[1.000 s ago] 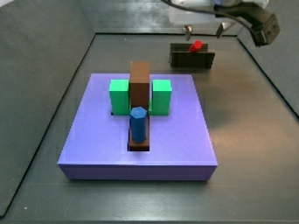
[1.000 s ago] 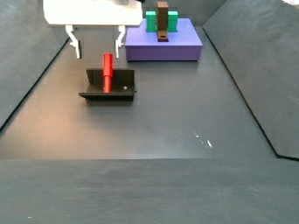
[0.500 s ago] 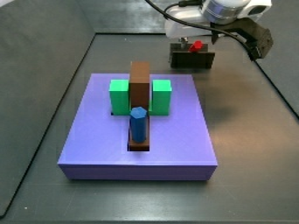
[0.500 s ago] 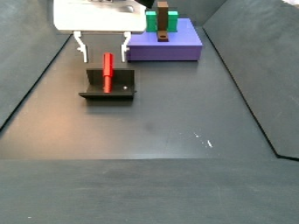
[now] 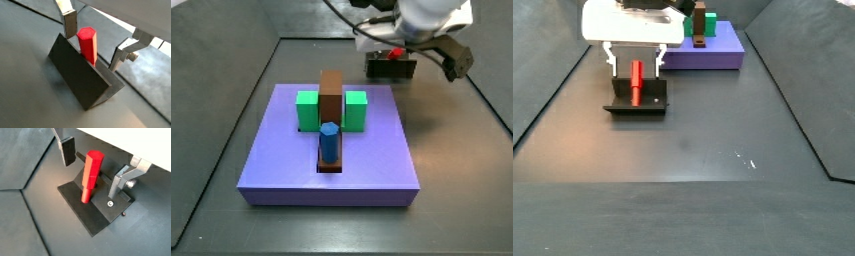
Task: Pick up the red object. Move up. Place the red object on the fixture. Regrasp the red object. Move to above the board. Insert the red object.
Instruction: Regrasp the red object.
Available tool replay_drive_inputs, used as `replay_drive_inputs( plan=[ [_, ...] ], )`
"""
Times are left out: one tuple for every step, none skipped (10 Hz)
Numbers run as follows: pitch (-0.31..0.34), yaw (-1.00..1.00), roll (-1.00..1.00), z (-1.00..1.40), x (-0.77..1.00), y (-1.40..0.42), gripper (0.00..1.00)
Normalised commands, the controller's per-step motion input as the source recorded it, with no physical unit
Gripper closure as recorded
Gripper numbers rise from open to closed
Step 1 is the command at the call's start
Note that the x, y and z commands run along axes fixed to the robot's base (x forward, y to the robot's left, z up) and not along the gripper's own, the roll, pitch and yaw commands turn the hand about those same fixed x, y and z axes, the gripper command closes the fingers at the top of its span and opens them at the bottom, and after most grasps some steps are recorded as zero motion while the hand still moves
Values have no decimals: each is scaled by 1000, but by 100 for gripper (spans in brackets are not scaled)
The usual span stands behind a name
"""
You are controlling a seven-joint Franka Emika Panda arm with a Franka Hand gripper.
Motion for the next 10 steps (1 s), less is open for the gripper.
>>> replay_drive_inputs(
  plan=[
    [29, 91, 149, 0, 140, -146, 0],
    [43, 37, 137, 0, 131, -129, 0],
    [123, 0, 197, 0, 137, -86, 0],
    [111, 0, 211, 0, 54, -49, 0],
    [57, 0, 209, 0, 0, 0, 0],
    [26, 0, 120, 0, 0, -20, 0],
    [0, 0, 80, 0, 0, -89, 0],
    [0, 0, 9, 0, 0, -143, 0],
    [0, 0, 0, -17, 0, -86, 0],
    [0, 0, 6, 0, 0, 0, 0]
  ],
)
